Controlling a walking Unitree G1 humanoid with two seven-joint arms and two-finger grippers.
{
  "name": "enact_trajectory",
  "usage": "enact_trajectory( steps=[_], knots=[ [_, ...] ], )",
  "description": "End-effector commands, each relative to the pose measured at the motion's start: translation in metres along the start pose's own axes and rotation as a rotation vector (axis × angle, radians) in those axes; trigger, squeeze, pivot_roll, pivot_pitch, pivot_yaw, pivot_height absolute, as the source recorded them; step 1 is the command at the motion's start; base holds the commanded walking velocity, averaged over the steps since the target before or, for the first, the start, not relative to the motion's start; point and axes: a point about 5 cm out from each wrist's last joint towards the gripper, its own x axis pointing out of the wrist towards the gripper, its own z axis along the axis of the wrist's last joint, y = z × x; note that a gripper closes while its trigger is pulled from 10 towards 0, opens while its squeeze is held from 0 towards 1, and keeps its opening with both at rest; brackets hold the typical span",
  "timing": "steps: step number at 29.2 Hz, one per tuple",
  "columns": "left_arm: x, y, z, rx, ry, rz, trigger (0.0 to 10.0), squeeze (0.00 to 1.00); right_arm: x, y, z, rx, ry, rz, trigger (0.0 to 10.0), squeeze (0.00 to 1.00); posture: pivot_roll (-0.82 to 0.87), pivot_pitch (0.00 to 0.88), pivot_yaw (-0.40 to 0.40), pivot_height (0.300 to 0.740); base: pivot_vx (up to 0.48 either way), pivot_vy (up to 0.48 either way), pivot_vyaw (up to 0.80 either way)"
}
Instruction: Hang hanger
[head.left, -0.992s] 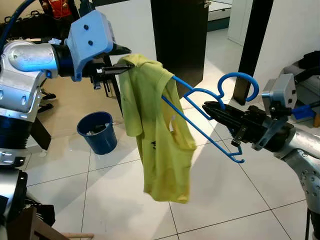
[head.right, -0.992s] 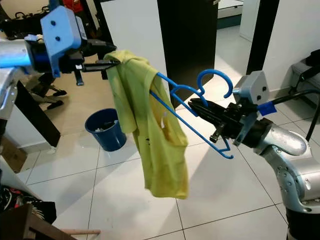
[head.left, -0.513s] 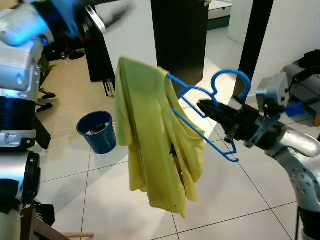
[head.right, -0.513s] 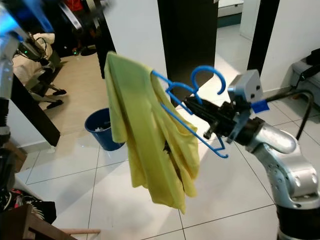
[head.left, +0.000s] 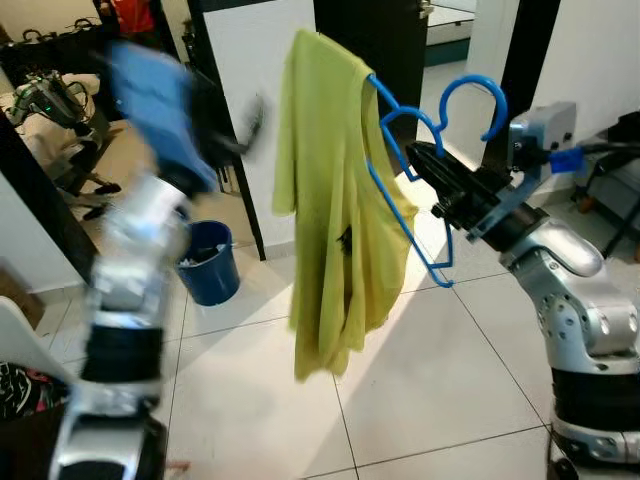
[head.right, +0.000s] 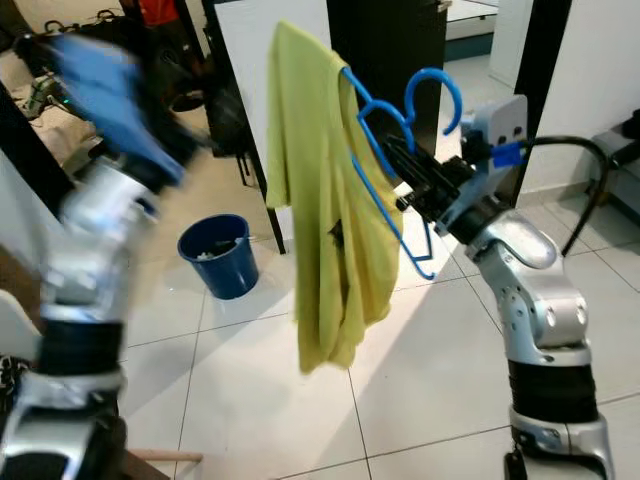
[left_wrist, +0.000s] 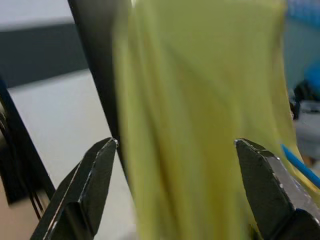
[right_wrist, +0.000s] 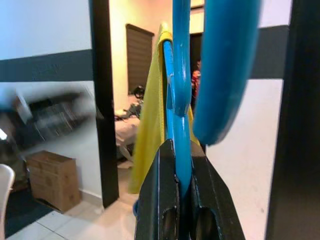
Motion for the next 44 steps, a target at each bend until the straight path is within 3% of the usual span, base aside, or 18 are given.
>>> enact_trajectory(
  steps=[1,4,14,35,36,37,38,40,41,44],
  knots=[
    [0.0,0.003,0.003,0.014,-0.024,0.073,10.0,0.0,0.007,0.011,0.003,-0.017,-0.028,0.048,10.0,0.0,-0.06,0.0,0.077,0.74,0.0,0.0,0.0],
    [0.002,0.002,0.002,-0.032,-0.02,0.13,10.0,0.0,0.011,0.019,-0.003,-0.002,-0.024,0.071,10.0,0.0,-0.06,0.0,0.077,0.74,0.0,0.0,0.0],
    [-0.01,0.004,-0.004,-0.067,0.002,0.246,10.0,0.0,0.015,0.036,-0.021,0.045,0.021,0.123,10.0,0.0,-0.07,0.0,0.06,0.74,0.0,0.0,0.0],
    [-0.01,-0.005,-0.003,-0.109,0.003,0.254,10.0,0.0,0.022,0.048,-0.022,0.069,0.015,0.168,10.0,0.0,-0.07,0.0,0.044,0.74,0.0,0.0,0.0],
    [-0.01,-0.005,-0.003,-0.111,0.005,0.254,8.6,0.0,0.022,0.047,-0.022,0.069,0.016,0.168,10.0,0.0,-0.07,0.0,0.044,0.74,0.0,0.0,0.0],
    [-0.01,-0.005,-0.003,-0.111,0.005,0.254,8.6,0.0,0.022,0.047,-0.022,0.069,0.016,0.168,10.0,0.0,-0.07,0.0,0.044,0.74,0.0,0.0,0.0],
    [-0.01,-0.006,-0.003,-0.113,0.005,0.253,7.5,0.0,0.022,0.047,-0.022,0.068,0.016,0.168,10.0,0.0,-0.07,0.0,0.041,0.74,0.0,0.0,0.0],
    [-0.01,-0.006,-0.003,-0.114,0.005,0.252,7.5,0.0,0.022,0.047,-0.022,0.068,0.017,0.168,10.0,0.0,-0.07,0.0,0.041,0.74,0.0,0.0,0.0],
    [-0.011,-0.006,-0.003,-0.113,0.004,0.253,0.0,0.0,0.022,0.047,-0.022,0.068,0.016,0.168,10.0,0.0,-0.06,0.0,0.041,0.74,0.0,0.0,0.0],
    [-0.011,-0.006,-0.001,-0.104,0.002,0.258,0.0,0.0,0.023,0.046,-0.022,0.068,0.017,0.166,10.0,0.0,-0.06,0.0,0.041,0.74,0.0,0.0,0.0]
  ],
)
